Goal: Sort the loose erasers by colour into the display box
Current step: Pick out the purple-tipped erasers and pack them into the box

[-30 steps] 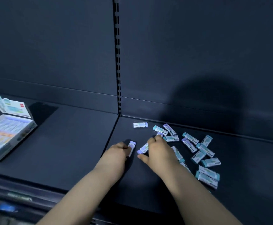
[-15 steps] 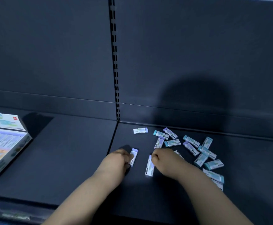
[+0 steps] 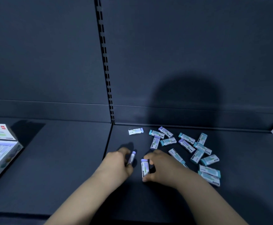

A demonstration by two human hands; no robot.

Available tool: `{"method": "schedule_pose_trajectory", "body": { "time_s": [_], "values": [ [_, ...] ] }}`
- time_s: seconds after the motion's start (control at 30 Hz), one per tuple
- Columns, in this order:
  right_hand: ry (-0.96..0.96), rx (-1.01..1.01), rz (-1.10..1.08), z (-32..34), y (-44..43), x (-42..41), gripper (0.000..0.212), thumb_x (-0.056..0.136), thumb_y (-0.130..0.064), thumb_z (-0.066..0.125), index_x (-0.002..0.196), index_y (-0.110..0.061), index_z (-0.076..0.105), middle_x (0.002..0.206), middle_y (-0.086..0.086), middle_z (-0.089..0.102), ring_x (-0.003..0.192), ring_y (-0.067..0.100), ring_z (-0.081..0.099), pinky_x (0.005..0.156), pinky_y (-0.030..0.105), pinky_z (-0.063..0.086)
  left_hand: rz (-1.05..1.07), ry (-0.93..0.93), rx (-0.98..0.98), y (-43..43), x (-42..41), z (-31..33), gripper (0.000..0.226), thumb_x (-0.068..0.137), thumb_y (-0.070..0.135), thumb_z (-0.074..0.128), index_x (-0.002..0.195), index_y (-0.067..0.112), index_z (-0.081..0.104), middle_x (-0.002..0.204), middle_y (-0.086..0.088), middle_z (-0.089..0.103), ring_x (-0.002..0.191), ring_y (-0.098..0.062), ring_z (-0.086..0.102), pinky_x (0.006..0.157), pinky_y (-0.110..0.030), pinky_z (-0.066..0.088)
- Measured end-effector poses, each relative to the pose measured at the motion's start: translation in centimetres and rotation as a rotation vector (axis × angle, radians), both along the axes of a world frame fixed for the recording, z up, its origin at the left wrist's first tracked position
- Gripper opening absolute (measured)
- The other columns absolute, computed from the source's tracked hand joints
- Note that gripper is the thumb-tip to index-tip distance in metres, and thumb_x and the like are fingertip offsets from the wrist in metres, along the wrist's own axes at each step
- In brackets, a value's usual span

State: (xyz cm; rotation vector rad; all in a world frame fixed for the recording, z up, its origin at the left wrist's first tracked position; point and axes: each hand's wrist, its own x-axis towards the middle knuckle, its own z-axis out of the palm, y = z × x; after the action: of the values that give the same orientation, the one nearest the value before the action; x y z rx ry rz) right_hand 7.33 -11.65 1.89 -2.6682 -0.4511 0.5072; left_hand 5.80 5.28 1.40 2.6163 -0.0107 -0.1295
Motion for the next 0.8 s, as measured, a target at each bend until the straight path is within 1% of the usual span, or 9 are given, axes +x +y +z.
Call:
{"method": "schedule_pose_trajectory", "body": {
  "time_s": [0.13, 0.23, 0.27, 0.3, 0.37, 0.47, 0.53, 0.63, 0.8],
  "values": [
    [0.002, 0.003, -0.009, 0.0, -0.1, -0.1, 0.061, 0.069, -0.043, 0.075, 0.123, -0.026, 0.051, 0.128, -0.003, 0.045, 0.114, 0.015, 0.049, 0.097, 0.032, 0.042, -0.060, 0.112, 0.014, 0.1, -0.5, 0.9, 0.022, 0.086, 0.030, 0.054, 0.104, 0.024, 0.064, 0.093, -0.001, 0.069, 0.086, -0.020, 0.064, 0.069, -0.021, 0.047],
    [-0.001, -0.007, 0.008, -0.2, -0.1, -0.1, 0.066, 0.069, -0.043, 0.075, 0.126, -0.025, 0.049, 0.132, -0.002, 0.042, 0.117, 0.016, 0.047, 0.099, 0.032, 0.041, -0.089, 0.114, 0.208, 0.4, -0.3, 1.2, 0.015, 0.089, 0.027, 0.051, 0.098, 0.019, 0.060, 0.103, -0.004, 0.063, 0.095, -0.023, 0.060, 0.071, -0.024, 0.045],
    [-0.005, -0.014, 0.017, -0.2, -0.1, -0.1, 0.070, 0.068, -0.044, 0.075, 0.129, -0.025, 0.046, 0.135, -0.002, 0.040, 0.120, 0.015, 0.046, 0.100, 0.032, 0.040, -0.107, 0.082, 0.252, 0.7, -0.3, 1.3, 0.016, 0.089, 0.025, 0.051, 0.103, 0.021, 0.057, 0.111, -0.003, 0.057, 0.103, -0.022, 0.057, 0.075, -0.024, 0.044],
    [-0.006, -0.022, 0.026, -0.3, -0.1, -0.1, 0.075, 0.068, -0.044, 0.075, 0.133, -0.025, 0.043, 0.138, -0.002, 0.038, 0.123, 0.016, 0.044, 0.102, 0.032, 0.038, -0.147, 0.053, 0.279, 1.0, -0.2, 1.3, 0.027, 0.089, 0.024, 0.051, 0.116, 0.025, 0.054, 0.124, 0.000, 0.050, 0.113, -0.020, 0.051, 0.085, -0.026, 0.044],
    [-0.007, -0.036, 0.037, -0.3, -0.1, 0.1, 0.083, 0.068, -0.044, 0.075, 0.138, -0.024, 0.037, 0.144, -0.001, 0.032, 0.127, 0.017, 0.040, 0.105, 0.032, 0.036, -0.308, 0.061, 0.311, 1.6, 0.3, 1.2, 0.057, 0.089, 0.025, 0.054, 0.141, 0.034, 0.033, 0.146, 0.011, 0.030, 0.133, -0.016, 0.031, 0.105, -0.028, 0.034],
    [-0.020, -0.033, 0.059, -0.4, 0.0, 0.2, 0.082, 0.068, -0.043, 0.076, 0.138, -0.021, 0.037, 0.139, 0.001, 0.036, 0.125, 0.020, 0.041, 0.103, 0.031, 0.036, -0.463, 0.151, 0.359, 1.6, 1.5, 0.9, 0.079, 0.086, 0.023, 0.060, 0.149, 0.033, 0.012, 0.155, 0.016, 0.011, 0.142, -0.015, 0.012, 0.115, -0.028, 0.017],
    [-0.024, -0.012, 0.059, -0.4, 0.0, 0.2, 0.078, 0.069, -0.041, 0.076, 0.136, -0.021, 0.041, 0.135, 0.000, 0.038, 0.122, 0.020, 0.044, 0.101, 0.031, 0.038, -0.482, 0.164, 0.355, 1.3, 2.3, 0.8, 0.079, 0.086, 0.024, 0.062, 0.149, 0.031, 0.016, 0.155, 0.013, 0.016, 0.142, -0.015, 0.013, 0.115, -0.027, 0.015],
    [-0.025, 0.021, 0.051, -0.6, -0.2, 0.1, 0.073, 0.068, -0.041, 0.076, 0.131, -0.021, 0.045, 0.129, -0.001, 0.040, 0.117, 0.020, 0.047, 0.098, 0.032, 0.041, -0.471, 0.130, 0.328, 0.6, 2.5, 0.7, 0.075, 0.083, 0.029, 0.067, 0.146, 0.029, 0.026, 0.150, 0.011, 0.027, 0.138, -0.014, 0.021, 0.112, -0.024, 0.021],
    [-0.038, 0.082, 0.021, -0.5, -1.4, 0.3, 0.064, 0.068, -0.041, 0.075, 0.123, -0.025, 0.047, 0.123, -0.006, 0.039, 0.113, 0.016, 0.047, 0.094, 0.032, 0.042, -0.405, 0.035, 0.265, -0.5, 1.0, 0.6, 0.066, 0.075, 0.041, 0.070, 0.133, 0.037, 0.040, 0.132, 0.016, 0.042, 0.124, -0.009, 0.035, 0.104, -0.025, 0.031]
  ]
}}
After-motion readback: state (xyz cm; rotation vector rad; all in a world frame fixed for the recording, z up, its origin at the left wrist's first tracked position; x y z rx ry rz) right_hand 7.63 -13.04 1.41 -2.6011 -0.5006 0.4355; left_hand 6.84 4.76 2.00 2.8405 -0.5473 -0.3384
